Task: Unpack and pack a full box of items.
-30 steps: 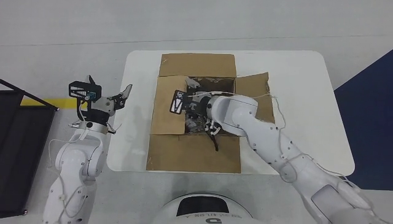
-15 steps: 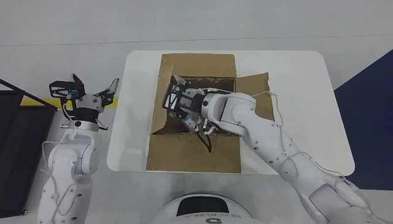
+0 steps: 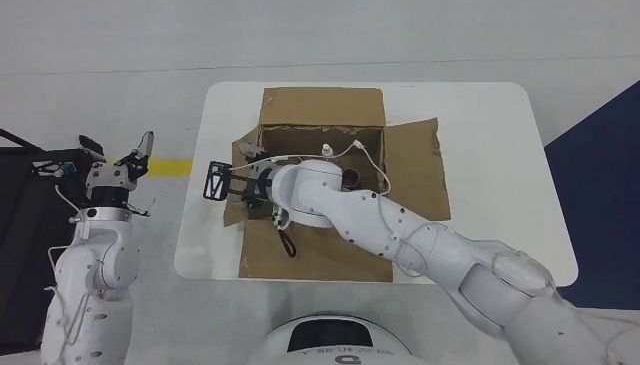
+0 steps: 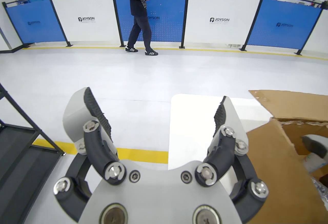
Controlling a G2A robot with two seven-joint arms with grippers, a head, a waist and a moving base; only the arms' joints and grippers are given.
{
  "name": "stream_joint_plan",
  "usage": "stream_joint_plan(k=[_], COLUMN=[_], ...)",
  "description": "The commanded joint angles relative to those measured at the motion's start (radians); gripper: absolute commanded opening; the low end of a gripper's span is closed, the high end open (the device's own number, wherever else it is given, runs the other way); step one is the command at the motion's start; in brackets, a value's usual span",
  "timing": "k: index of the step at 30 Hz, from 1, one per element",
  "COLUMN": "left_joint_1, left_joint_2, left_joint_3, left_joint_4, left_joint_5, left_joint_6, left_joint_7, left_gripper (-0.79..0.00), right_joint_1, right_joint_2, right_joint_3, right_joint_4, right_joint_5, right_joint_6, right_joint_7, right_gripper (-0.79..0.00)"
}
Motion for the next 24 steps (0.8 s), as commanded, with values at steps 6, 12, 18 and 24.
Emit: stream_joint_plan(k=[6,12,18,24], left_joint_1=[0.034,0.034,0.034,0.034], left_joint_2=[0.001,0.001,0.001,0.001], left_joint_3=[-0.018,-0.018,-0.018,-0.018], left_joint_4=[-0.039,-0.039,-0.039,-0.039], left_joint_5=[0.046,0.046,0.046,0.046], left_joint_6=[-0.005,-0.005,-0.005,-0.005], left_joint_7=[0.003,0.003,0.003,0.003], left_gripper=[0.0,0.0,0.0,0.0], right_joint_1=[-0.038,-0.226,-0.226,-0.226], right_joint_2=[0.014,0.093,0.093,0.093], right_joint_3=[0.097,0.269,0.269,0.269], right_joint_4=[-0.15,-0.448,-0.448,-0.448], right_joint_5=[-0.034,-0.124,-0.124,-0.124], right_joint_6=[0.08,0.066,0.066,0.066], right_joint_7=[0.048,0.133,0.133,0.133], right_gripper=[0.0,0.0,0.0,0.0])
